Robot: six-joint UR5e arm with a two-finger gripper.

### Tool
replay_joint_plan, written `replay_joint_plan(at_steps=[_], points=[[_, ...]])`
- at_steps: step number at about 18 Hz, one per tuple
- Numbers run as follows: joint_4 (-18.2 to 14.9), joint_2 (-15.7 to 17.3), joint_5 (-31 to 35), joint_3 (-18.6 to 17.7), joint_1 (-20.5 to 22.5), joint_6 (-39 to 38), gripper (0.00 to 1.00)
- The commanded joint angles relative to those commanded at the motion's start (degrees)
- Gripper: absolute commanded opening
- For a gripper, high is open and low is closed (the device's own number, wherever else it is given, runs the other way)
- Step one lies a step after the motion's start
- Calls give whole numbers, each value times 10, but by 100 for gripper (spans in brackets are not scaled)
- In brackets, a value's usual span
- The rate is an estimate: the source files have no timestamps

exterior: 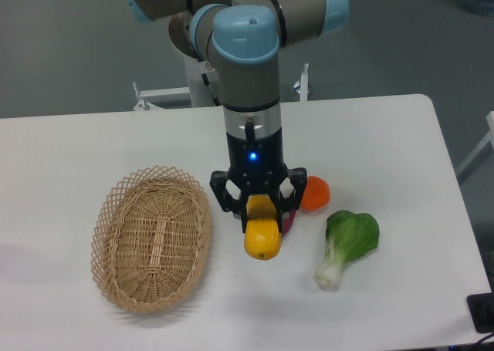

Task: Place the mango in the basket
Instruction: 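Lift the held yellow mango up from the table with the gripper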

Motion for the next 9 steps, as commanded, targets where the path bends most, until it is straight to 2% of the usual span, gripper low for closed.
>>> replay_joint_plan(at_steps=[7, 9], points=[[-1, 9, 0, -6, -4, -1, 42], [-17, 15, 1, -6, -7, -3, 42]])
